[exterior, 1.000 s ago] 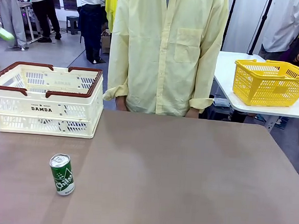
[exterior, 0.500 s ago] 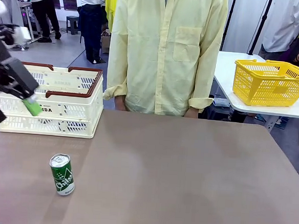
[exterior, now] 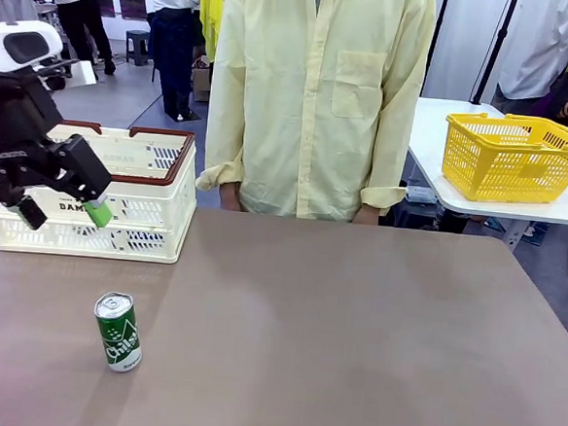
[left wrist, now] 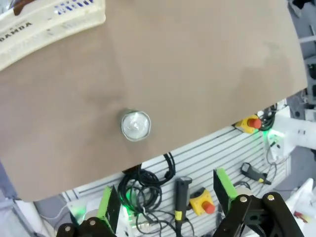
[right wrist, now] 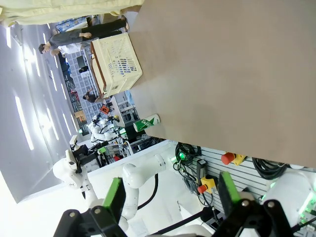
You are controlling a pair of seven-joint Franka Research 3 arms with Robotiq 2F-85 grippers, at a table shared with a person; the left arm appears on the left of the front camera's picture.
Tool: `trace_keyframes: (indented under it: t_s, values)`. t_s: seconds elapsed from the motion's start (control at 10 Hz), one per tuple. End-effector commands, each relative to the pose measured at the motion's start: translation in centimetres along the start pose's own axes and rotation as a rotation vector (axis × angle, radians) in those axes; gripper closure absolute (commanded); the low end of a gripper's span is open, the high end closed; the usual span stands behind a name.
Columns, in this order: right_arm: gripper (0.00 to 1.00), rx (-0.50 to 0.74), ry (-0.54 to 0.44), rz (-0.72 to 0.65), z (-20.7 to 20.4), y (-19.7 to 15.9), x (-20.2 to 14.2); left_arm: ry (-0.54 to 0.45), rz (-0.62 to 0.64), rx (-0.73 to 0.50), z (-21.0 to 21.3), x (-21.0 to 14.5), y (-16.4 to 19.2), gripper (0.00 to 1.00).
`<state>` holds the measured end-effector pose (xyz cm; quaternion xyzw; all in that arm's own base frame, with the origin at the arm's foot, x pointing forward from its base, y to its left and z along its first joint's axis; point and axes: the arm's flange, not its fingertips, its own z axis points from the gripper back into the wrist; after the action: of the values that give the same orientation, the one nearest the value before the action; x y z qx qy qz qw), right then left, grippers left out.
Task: Place the drinks into the Shopping basket.
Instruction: Pick up one drink and place it into the Shopping basket.
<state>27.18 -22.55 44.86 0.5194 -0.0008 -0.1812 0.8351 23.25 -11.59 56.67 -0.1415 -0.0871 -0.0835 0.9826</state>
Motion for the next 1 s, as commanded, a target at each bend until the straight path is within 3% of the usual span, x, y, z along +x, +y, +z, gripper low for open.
trace_keyframes:
  t_s: [0.0, 0.2, 0.4, 0.5, 0.9]
  values:
    - [0.00, 0.000, 0.004, -0.003, 0.0, 0.1, -0.2, 0.028, 0.019, -0.008, 0.9, -0.4, 0.2, 0.00]
    - [0.00, 0.000, 0.004, -0.003, 0.0, 0.1, -0.2, 0.015, 0.001, -0.014, 0.2, -0.2, 0.3, 0.00]
    - [0.00, 0.000, 0.004, -0.003, 0.0, 0.1, -0.2, 0.018, 0.119, 0.106, -5.0, 0.1, -1.2, 0.00]
    - [0.00, 0.000, 0.004, -0.003, 0.0, 0.1, -0.2, -0.027, 0.197, 0.152, -6.9, -0.1, -1.7, 0.00]
    - [0.00, 0.000, 0.004, -0.003, 0.0, 0.1, -0.2, -0.003, 0.268, 0.262, -13.9, 0.0, -1.7, 0.00]
